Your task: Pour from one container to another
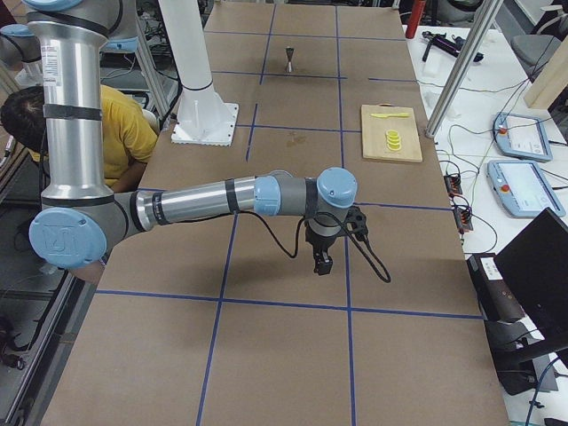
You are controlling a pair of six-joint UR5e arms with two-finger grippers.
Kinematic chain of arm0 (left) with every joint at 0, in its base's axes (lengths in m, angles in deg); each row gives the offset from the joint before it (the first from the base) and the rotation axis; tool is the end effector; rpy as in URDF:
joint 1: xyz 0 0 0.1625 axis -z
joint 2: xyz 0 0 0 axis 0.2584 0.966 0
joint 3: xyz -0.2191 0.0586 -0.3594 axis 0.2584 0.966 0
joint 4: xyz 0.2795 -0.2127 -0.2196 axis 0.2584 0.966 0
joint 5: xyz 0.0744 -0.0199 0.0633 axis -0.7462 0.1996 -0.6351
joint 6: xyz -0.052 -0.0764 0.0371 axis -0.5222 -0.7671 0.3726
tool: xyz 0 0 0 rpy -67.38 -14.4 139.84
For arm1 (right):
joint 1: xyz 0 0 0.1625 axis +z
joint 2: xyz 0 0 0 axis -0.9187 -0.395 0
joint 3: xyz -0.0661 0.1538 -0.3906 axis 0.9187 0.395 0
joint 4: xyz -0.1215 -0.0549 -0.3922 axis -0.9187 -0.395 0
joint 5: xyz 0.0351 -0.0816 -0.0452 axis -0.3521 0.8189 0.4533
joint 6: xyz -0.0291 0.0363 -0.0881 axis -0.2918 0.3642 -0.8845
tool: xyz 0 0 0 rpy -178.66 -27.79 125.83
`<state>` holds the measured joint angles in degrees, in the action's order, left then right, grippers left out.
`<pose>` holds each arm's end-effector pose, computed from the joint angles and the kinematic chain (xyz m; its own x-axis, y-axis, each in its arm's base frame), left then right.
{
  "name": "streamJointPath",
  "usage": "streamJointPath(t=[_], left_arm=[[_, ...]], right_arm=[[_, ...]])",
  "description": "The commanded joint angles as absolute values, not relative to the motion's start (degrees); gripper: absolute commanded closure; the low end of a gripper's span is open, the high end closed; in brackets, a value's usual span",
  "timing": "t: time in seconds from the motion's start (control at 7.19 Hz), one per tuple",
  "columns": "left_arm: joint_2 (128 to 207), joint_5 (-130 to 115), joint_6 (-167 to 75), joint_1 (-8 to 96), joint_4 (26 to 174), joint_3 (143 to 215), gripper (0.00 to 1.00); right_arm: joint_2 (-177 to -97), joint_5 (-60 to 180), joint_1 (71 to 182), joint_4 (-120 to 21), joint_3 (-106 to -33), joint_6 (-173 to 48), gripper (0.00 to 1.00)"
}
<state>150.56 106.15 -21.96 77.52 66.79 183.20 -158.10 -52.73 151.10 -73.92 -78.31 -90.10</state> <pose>-0.0850 -0.5073 0.6021 0.7050 0.1449 -0.6943 -0.0715 0.9884 0.1337 0.0152 -0.4785 0.5863 0.6645 -0.2540 0.7028 0.2327 0.9640 0.1284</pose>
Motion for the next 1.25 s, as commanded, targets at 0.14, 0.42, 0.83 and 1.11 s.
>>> streamJointPath(t=[0.14, 0.42, 0.83, 1.11], left_arm=[[150.6, 106.2, -22.0, 77.0, 67.0, 183.3, 0.0], [150.6, 106.2, -22.0, 77.0, 67.0, 183.3, 0.0], [150.6, 106.2, -22.0, 76.6, 67.0, 183.3, 0.0], [150.6, 106.3, -22.0, 76.6, 67.1, 183.3, 0.0]], right_arm=[[-160.6, -52.5, 151.8, -71.2, -77.6, -90.7, 0.0], [-162.7, -52.6, 152.6, -67.2, -77.6, -90.7, 0.0], [-162.6, -52.6, 152.7, -67.2, -78.0, -90.2, 0.0], [-162.6, -52.7, 152.7, -67.2, -78.0, -90.1, 0.0]])
